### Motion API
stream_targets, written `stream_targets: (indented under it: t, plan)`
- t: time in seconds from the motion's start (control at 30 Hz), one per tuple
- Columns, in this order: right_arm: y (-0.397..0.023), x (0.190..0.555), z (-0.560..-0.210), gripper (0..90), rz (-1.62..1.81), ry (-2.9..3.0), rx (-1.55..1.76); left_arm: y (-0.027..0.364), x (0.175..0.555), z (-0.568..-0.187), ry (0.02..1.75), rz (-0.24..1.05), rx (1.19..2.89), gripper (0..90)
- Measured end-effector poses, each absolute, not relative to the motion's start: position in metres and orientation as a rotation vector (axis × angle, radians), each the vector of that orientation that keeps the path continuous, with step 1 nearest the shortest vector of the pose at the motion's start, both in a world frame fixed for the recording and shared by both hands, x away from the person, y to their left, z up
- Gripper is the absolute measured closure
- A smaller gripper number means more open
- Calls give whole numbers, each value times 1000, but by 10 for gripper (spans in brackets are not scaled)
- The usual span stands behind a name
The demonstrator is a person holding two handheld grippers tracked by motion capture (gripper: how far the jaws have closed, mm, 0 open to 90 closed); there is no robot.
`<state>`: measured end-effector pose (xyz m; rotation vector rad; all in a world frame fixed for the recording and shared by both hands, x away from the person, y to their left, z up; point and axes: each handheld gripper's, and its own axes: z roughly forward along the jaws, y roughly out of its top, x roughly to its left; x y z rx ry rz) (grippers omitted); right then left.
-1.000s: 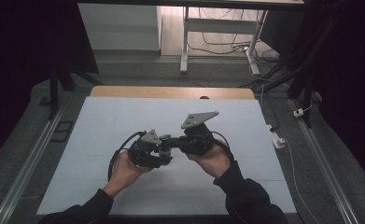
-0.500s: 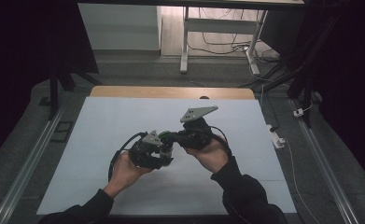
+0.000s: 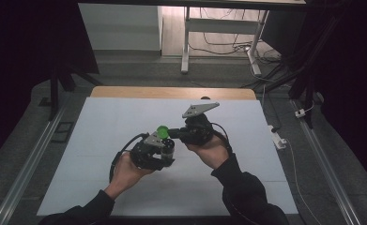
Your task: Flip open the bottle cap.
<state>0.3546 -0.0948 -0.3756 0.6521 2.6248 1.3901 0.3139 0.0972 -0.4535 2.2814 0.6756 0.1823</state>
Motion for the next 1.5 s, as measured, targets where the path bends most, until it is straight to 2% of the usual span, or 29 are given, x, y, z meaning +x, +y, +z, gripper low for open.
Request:
stream_targets:
  t: [0.43,0.73,0.97,1.5]
  plan:
    - [-98,344,-370,893,1408,2621,609,100,314,-453,690,184,2262,536]
    - [-107,336,-369,762,1408,2621,617,102,316,-451,691,187,2266,536]
    - [-117,327,-370,617,1405,2611,641,103,316,-450,697,186,2257,536]
    - [-143,305,-381,388,1387,2576,675,106,317,-448,708,194,2244,536]
